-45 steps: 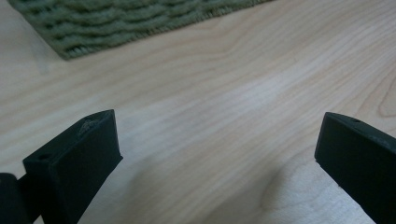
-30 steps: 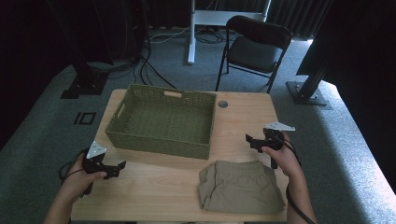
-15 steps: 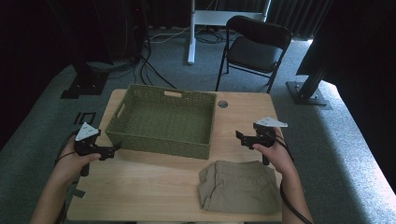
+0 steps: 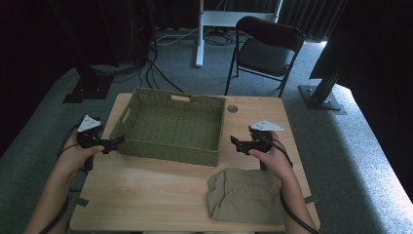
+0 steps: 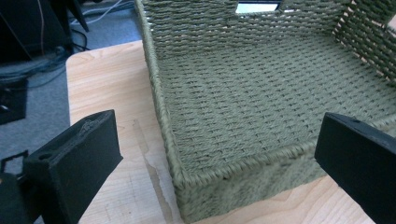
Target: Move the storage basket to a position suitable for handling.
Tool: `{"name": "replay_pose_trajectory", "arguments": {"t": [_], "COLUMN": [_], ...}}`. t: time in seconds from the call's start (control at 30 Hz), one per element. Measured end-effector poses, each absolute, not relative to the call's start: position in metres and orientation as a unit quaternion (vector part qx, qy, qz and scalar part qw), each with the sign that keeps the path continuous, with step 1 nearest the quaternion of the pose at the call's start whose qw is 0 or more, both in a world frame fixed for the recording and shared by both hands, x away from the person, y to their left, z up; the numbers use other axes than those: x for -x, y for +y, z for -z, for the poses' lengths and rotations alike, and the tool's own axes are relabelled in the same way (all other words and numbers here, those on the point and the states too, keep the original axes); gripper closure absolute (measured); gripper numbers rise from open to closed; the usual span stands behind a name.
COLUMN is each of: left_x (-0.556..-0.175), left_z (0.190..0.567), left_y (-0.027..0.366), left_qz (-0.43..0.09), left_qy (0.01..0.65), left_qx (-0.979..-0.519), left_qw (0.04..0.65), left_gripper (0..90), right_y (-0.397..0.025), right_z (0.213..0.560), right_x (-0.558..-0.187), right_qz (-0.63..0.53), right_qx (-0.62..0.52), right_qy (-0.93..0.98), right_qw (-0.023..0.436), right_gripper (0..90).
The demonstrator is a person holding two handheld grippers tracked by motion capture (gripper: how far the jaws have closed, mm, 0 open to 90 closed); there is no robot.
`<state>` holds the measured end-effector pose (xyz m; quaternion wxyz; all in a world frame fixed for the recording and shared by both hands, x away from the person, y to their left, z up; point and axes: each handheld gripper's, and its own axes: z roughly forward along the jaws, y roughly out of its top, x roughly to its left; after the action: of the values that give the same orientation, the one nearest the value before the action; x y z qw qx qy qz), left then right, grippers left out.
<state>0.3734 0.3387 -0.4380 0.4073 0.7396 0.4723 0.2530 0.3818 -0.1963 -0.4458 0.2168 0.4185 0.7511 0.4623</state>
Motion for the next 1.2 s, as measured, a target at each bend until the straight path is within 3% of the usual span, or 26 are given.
{"name": "replay_pose_trajectory", "arguments": {"t": [0.2, 0.27, 0.37, 0.67, 0.77, 0.87, 1.0, 1.07, 1.2], "left_x": [-0.387, -0.392, -0.398, -0.405, -0.409, -0.41, -0.41, -0.409, -0.407], "left_z": [0.439, 0.44, 0.442, 0.452, 0.461, 0.465, 0.473, 0.477, 0.478], "left_y": [0.344, 0.345, 0.346, 0.341, 0.341, 0.341, 0.34, 0.34, 0.34], "left_qz": [-0.244, -0.246, -0.259, -0.262, -0.271, -0.281, -0.282, -0.277, -0.276], "left_qy": [0.5, 0.505, 0.511, 0.519, 0.531, 0.543, 0.535, 0.54, 0.55], "left_qx": [-0.715, -0.706, -0.704, -0.705, -0.703, -0.689, -0.701, -0.7, -0.686], "left_qw": [0.423, 0.431, 0.42, 0.407, 0.388, 0.389, 0.377, 0.376, 0.388], "left_gripper": [1.9, 9.4, 9.6, 25.0, 35.7, 46.7, 56.1, 66.0, 70.6], "right_y": [-0.178, -0.172, -0.164, -0.148, -0.141, -0.139, -0.136, -0.134, -0.13], "right_z": [0.447, 0.449, 0.452, 0.459, 0.463, 0.466, 0.466, 0.465, 0.463], "right_x": [-0.383, -0.383, -0.382, -0.383, -0.383, -0.382, -0.382, -0.381, -0.378], "right_qz": [-0.468, -0.469, -0.47, -0.463, -0.454, -0.452, -0.453, -0.449, -0.442], "right_qx": [-0.414, -0.411, -0.411, -0.411, -0.414, -0.429, -0.43, -0.44, -0.433], "right_qy": [0.752, 0.754, 0.754, 0.757, 0.759, 0.755, 0.755, 0.753, 0.759], "right_qw": [0.21, 0.207, 0.205, 0.21, 0.215, 0.204, 0.2, 0.194, 0.203], "right_gripper": [11.5, 11.6, 11.6, 14.1, 33.8, 42.3, 47.0, 51.9, 59.8]}}
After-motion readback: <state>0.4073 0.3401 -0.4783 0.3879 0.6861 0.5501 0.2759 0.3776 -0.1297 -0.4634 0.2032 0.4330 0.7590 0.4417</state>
